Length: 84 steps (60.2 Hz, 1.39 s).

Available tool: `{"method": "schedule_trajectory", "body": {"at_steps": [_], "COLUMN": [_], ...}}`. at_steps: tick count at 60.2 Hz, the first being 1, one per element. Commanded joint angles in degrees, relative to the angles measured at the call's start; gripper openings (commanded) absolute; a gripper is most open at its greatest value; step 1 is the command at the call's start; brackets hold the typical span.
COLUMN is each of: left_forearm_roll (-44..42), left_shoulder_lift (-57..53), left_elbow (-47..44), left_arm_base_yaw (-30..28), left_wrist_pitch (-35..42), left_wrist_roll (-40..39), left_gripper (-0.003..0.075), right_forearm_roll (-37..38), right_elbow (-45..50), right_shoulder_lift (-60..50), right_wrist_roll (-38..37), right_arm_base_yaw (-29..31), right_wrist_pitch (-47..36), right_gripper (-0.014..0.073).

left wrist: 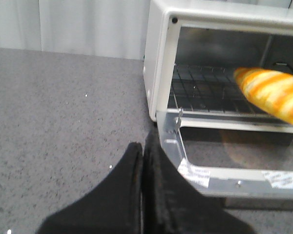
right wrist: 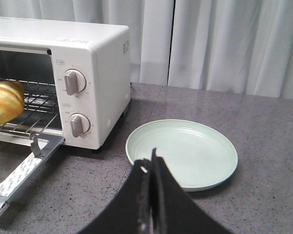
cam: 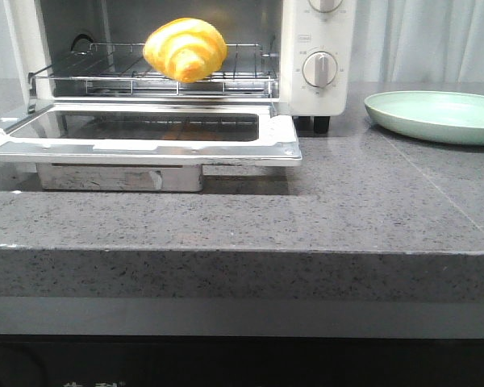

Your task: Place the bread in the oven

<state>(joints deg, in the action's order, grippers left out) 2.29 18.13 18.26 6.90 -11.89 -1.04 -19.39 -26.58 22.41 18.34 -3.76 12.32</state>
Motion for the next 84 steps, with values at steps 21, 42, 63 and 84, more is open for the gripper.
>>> {"method": "schedule_trajectory", "body": {"at_steps": [21,42,63,84], "left_forearm_roll": [-0.53,-0.53,-0.53,-0.53], "left_shoulder_lift": [-19.48,-19.53,-19.43,-19.43], "left_elbow": [-14.94,-18.91,-18.91,-18.91], "left_arm_base_yaw": [-3.31,-5.17,-5.17,-5.17], "left_wrist_pitch": [4.44,3.28,3.28,3.28], "left_wrist_roll": [-0.44,-0.44,-0.44,-0.44], "left_gripper": [-0.002,-0.002,-0.002,-0.002], "right_forearm_roll": [-0.12,-0.12,-0.12,-0.12], "right_elbow": [-1.54,-1.54,-1.54,-1.54], "right_shoulder_lift": [0.13,0.13,0.13,0.13], "right_wrist_roll": [0.63,0.63,0.63,0.63], "right_arm_base_yaw": [0.33,0.33,0.33,0.33], "right_wrist_pitch": [-4.46,-4.33,-4.34,-4.34], "right_gripper": [-0.0068,-0.0068,-0.0068,-0.0068]}}
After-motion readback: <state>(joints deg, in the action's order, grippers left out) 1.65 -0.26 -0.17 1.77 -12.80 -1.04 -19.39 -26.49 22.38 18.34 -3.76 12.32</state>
